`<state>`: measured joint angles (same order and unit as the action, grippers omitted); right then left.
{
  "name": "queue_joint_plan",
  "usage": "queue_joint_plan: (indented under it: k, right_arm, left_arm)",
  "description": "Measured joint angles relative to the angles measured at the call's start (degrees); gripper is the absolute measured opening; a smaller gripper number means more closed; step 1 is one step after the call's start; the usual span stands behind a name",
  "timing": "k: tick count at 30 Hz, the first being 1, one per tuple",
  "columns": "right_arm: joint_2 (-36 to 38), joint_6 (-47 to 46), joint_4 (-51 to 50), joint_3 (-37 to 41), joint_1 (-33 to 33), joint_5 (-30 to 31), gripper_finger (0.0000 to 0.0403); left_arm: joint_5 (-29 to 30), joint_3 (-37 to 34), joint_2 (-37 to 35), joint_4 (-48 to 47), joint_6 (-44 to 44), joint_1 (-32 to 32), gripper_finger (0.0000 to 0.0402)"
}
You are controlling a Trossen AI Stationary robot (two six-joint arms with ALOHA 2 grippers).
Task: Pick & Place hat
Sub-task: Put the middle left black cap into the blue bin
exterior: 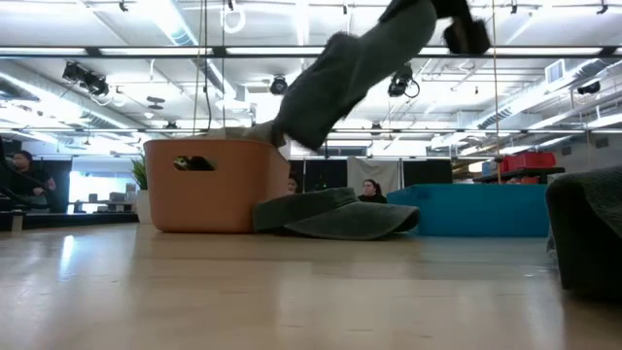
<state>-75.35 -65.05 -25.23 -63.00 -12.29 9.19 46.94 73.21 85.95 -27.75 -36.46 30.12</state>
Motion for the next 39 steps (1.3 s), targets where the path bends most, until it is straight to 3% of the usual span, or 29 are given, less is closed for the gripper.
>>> queue_joint_plan:
  k: [4,9,14,17,22,30,35,39]
  right_arm:
    - [7.46,-0.47,-6.37,-0.04,-0.30,10.11,0.0010]
    - [14.33,-4.13,-17.06,-0.07,-1.29,29.92,0.0010]
    - [16.19,-21.91,-33.29,-0.07,-1.46,48.80,0.0010]
    - [15.80,-33.56,-40.36,0.73,-1.44,54.58,0.0010]
    - [15.69,-44.13,-38.77,7.24,-0.79,54.31,0.0011]
    - [15.62,-60.88,-17.69,25.83,1.28,54.69,0.0011]
    - [15.62,-59.44,-1.81,33.85,4.08,54.30,0.0012]
    - [15.62,-57.40,2.41,35.89,6.12,51.80,0.0012]
  left_arm:
    - [0.02,0.00,-0.70,-0.45,-0.23,-0.55,0.0189]
    - [0.02,0.00,-0.71,-0.48,-0.38,-1.10,0.0188]
    - [0.07,-0.02,-0.70,-0.13,-0.36,-1.81,0.0188]
    - [0.17,-0.02,-0.70,-0.07,-0.37,-2.39,0.0188]
    - [0.17,-0.02,-0.68,0.11,-0.38,-3.81,0.0188]
    - [0.17,-0.02,-0.68,0.11,-0.40,-5.97,0.0188]
    - [-0.20,-0.02,-0.66,0.11,-0.42,-6.81,0.0188]
    - [-0.23,-0.02,-0.64,0.09,-0.42,-6.87,0.0188]
